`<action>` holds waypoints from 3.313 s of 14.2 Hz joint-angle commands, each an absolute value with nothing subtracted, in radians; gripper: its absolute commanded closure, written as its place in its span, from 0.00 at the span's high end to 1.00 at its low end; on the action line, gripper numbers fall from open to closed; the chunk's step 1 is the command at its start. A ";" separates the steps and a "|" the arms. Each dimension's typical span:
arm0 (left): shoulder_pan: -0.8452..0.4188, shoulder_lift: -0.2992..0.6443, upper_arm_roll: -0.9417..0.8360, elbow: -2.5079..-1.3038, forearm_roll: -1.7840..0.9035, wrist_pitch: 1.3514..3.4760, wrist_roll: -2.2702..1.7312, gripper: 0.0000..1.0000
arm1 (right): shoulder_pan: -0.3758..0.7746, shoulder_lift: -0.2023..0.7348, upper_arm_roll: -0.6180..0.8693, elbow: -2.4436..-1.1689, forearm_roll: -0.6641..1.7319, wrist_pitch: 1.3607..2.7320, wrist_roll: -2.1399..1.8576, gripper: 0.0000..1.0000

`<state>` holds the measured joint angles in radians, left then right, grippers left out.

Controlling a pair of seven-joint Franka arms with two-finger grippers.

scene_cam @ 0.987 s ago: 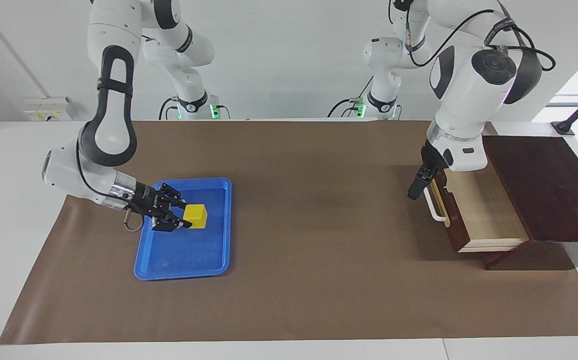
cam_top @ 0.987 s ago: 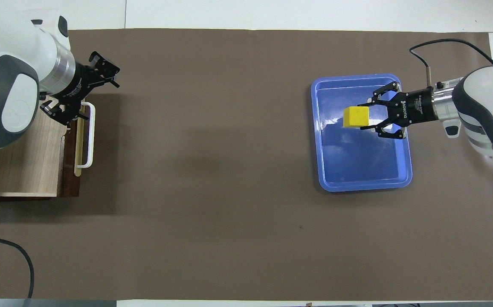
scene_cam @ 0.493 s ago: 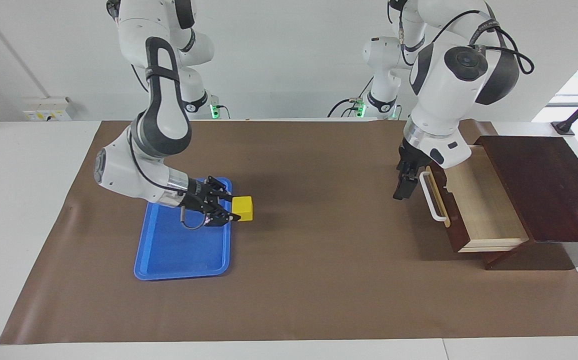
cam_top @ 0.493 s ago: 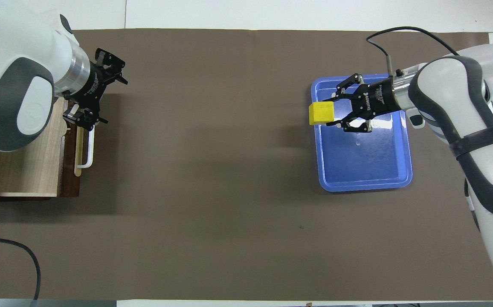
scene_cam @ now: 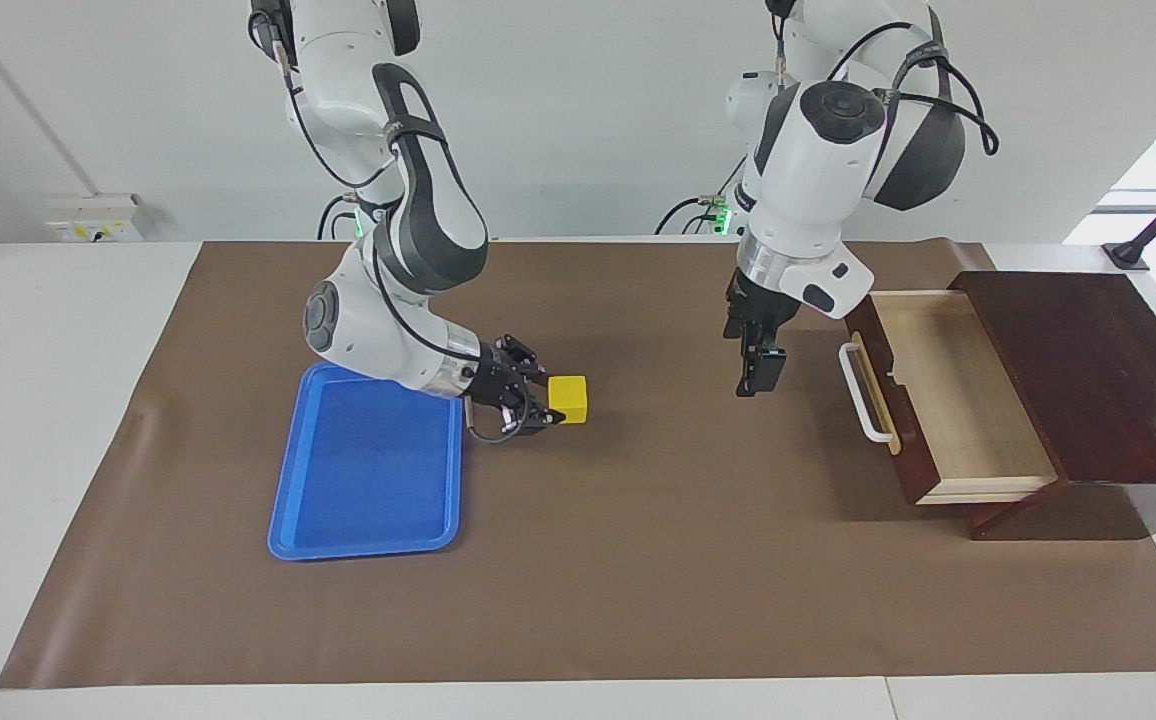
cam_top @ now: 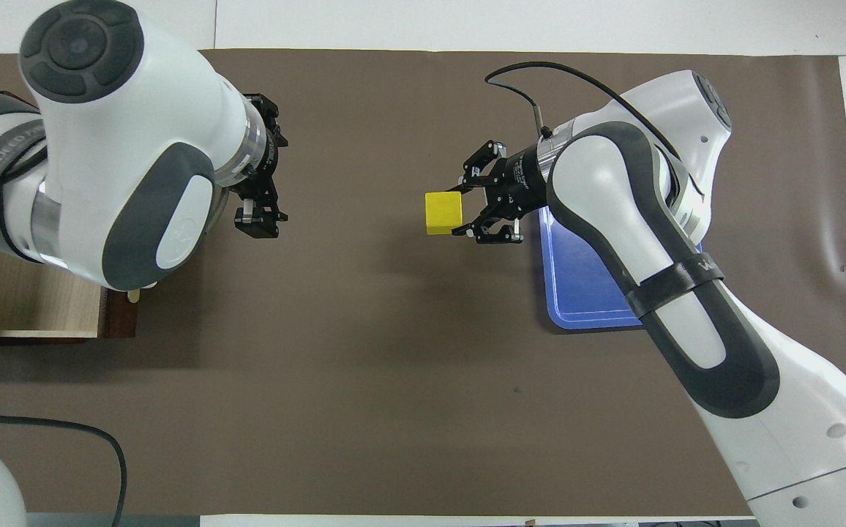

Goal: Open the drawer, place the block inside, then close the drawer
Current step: 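Grasp the yellow block with the left gripper from the right gripper, then open the right gripper and withdraw it while the left gripper carries the block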

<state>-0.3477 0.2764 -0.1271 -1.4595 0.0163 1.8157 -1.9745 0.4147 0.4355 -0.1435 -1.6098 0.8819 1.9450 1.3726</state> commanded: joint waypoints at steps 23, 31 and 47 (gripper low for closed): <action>-0.545 0.446 -0.104 -1.448 0.034 1.910 -2.260 0.00 | 0.512 0.449 -0.147 -1.588 0.925 2.020 1.494 0.00; -0.543 0.446 -0.104 -1.445 0.032 1.910 -2.260 0.00 | 0.509 0.448 -0.147 -1.594 0.927 2.022 1.494 0.57; -0.323 0.344 -0.098 -1.381 0.028 1.645 -1.953 0.00 | 0.298 0.264 -0.160 -1.603 0.579 1.786 1.256 1.00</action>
